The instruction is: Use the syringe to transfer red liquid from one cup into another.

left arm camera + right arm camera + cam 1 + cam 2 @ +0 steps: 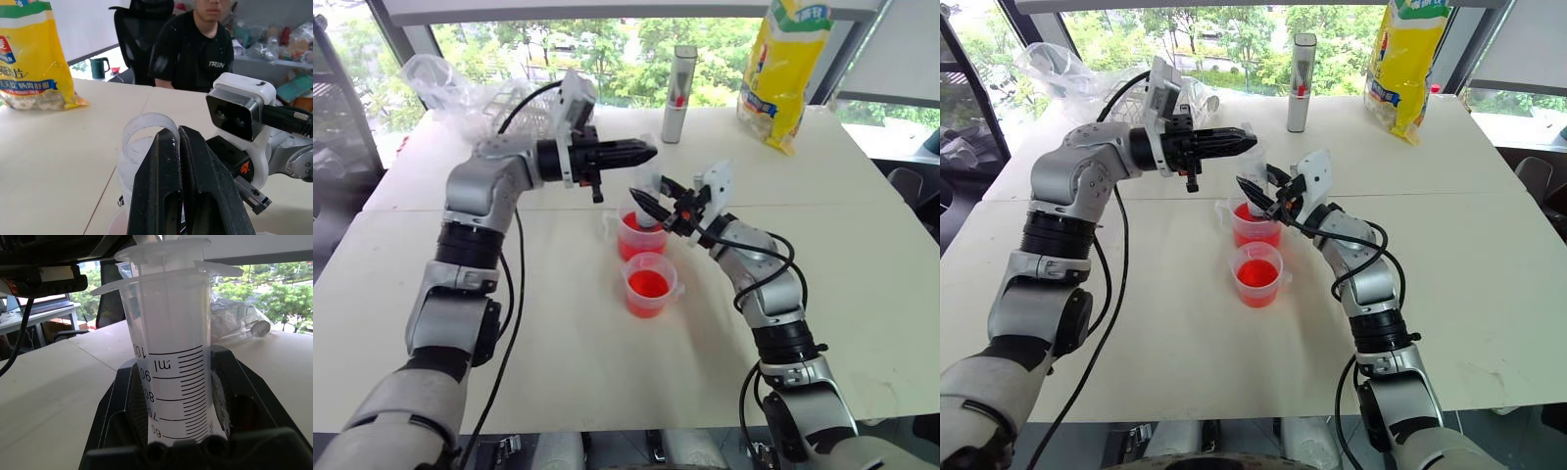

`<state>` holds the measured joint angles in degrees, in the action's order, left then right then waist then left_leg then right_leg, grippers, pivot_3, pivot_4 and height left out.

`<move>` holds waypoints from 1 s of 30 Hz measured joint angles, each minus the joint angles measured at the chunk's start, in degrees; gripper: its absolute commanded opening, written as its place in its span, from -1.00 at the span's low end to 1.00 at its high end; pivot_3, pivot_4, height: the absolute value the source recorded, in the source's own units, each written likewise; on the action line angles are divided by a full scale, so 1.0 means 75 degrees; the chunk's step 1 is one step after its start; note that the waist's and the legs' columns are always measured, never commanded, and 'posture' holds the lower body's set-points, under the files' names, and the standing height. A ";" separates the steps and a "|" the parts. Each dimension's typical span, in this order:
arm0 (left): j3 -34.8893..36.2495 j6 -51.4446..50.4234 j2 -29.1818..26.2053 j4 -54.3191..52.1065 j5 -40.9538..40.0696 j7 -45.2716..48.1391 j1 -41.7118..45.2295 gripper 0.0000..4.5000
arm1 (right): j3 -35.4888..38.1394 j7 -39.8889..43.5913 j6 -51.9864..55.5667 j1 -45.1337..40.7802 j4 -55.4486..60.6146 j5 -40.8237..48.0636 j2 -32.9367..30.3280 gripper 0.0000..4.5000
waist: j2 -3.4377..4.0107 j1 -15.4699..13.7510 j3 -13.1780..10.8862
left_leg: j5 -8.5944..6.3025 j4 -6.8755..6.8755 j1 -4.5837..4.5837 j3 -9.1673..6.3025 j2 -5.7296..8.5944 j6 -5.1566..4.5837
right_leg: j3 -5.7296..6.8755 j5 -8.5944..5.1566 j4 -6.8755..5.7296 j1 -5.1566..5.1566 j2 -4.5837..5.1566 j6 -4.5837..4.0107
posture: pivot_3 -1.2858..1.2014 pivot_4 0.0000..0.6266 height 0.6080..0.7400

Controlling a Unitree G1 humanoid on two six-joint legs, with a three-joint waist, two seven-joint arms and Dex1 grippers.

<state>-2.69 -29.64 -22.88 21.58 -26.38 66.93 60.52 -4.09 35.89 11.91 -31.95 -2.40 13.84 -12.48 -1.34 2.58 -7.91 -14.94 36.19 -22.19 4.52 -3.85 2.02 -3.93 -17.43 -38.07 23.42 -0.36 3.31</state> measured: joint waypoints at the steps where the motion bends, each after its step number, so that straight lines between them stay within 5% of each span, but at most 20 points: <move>1: 0.0000 0.0013 0.0001 0.0031 0.0006 0.0013 0.0004 -0.99 | 0.0000 0.0004 0.0027 0.0000 0.0000 0.0002 0.0000 -0.38 | 0.0000 0.0001 0.0000 | 0.0000 0.0000 0.0000 0.0000 0.0000 0.0000 | 0.0000 0.0000 0.0000 0.0000 0.0000 0.0000 | 0.03 -0.52 1.00; 30: 0.0012 0.0324 0.0000 0.0345 0.0119 0.0121 0.0210 -0.99 | -0.0001 0.0072 0.0278 0.0052 0.0001 0.0003 -0.0026 -0.38 | 0.0000 -0.0004 0.0000 | 0.0000 0.0001 -0.0001 0.0000 0.0000 0.0000 | 0.0000 0.0000 0.0000 0.0000 0.0000 0.0000 | 0.03 -0.52 1.00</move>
<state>-2.60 -27.20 -22.88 24.17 -25.49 67.84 62.10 -4.10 36.43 13.99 -31.56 -2.39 13.87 -12.67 -1.34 2.55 -7.91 -14.94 36.19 -22.20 4.51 -3.85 2.03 -3.93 -17.43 -38.08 23.42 -0.35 3.31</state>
